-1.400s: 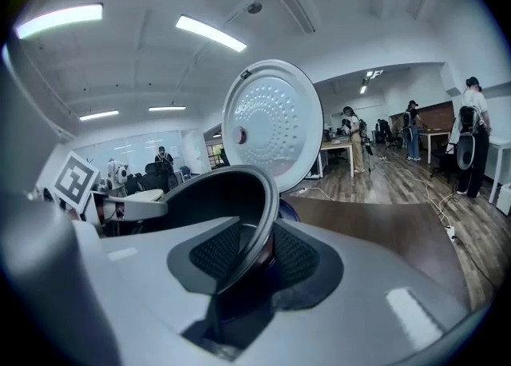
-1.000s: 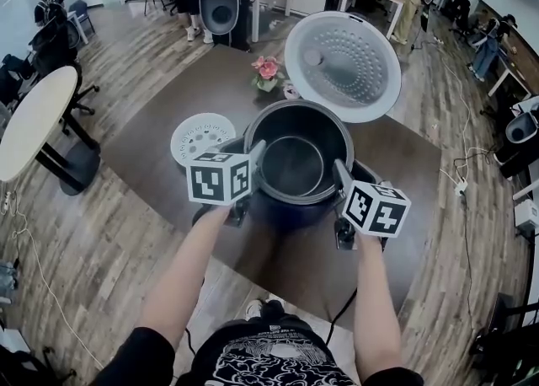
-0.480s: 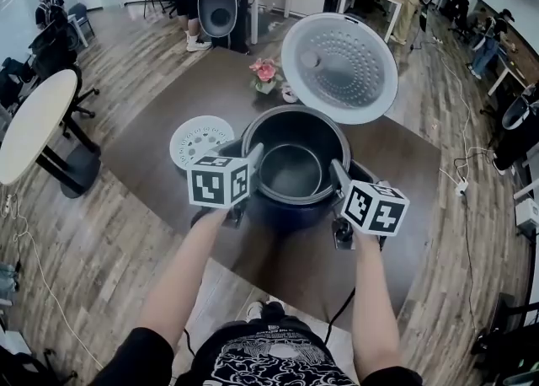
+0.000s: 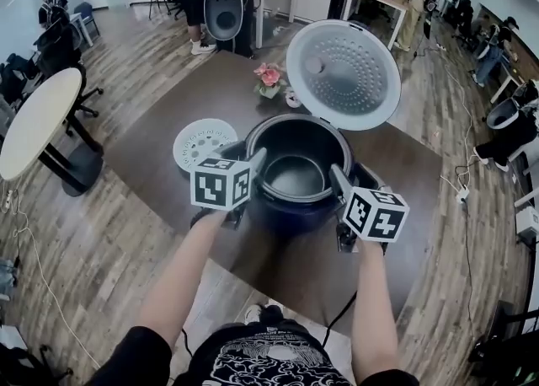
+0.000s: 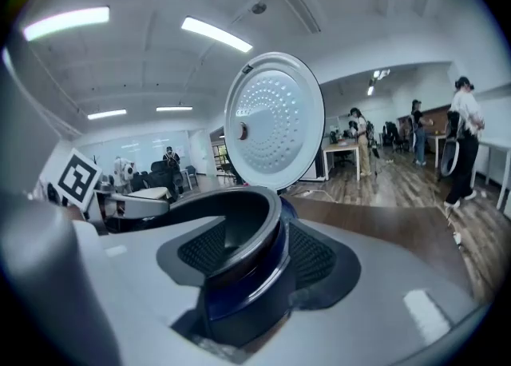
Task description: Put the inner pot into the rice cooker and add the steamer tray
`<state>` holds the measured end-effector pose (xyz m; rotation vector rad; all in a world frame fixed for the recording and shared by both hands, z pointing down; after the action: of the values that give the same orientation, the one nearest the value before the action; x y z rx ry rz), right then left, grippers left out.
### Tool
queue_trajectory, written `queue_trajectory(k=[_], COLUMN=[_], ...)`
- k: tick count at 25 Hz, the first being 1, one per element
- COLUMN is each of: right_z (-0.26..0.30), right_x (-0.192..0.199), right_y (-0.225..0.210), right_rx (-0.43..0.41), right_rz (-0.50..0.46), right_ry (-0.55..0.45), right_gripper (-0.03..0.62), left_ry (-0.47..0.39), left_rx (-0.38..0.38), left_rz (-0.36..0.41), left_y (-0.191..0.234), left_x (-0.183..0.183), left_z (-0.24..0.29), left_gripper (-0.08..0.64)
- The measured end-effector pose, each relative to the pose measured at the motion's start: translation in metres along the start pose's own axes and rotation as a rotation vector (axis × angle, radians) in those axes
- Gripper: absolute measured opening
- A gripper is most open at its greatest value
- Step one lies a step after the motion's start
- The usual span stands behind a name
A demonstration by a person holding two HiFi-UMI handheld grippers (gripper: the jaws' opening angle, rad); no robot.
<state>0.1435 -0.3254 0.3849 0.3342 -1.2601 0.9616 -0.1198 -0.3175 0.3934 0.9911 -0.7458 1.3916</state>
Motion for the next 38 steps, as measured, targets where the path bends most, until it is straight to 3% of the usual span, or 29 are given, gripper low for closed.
queue_trajectory(k=[10, 18, 31, 38], right_z=[-0.002, 0.008, 0.067, 0.106], right_x=[-0.015, -0.037, -0.062, -0.062], right_y=[0.009, 0.033, 0.099, 0.136], right_rx=[-0.001, -0.088, -0.311, -0.334], right_rz=[-0.089, -0.176, -0.273, -0.298], right_ry=[-0.009, -0.012, 0.010, 0.030], right_gripper=[0.264, 0.290, 0.335, 0.356], left_ry=[-0.018, -0.046, -0.077, -0.082], left_rx=[-0.021, -0.074, -0.230, -0.265], left_rz=[0.014, -0.012, -0.078, -0.090], left_y=[0.005, 0.023, 0.091, 0.150], left_x=[-0.003, -0.010, -0.011, -0.010], left_z=[-0.010, -0.028, -0.070, -0.080], left_gripper=[0.219, 0.241, 0.291, 0.310])
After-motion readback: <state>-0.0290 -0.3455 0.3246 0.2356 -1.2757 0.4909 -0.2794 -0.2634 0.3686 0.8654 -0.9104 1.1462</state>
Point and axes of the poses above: the fingertips, and each gripper's own axes: z forward along the fingers, y to its left, x out of its underside, the point moved 7 cm from there along -z, backward along the fingers, and after that the axes turned 12 degrees about -x, right-handed, at the moved point
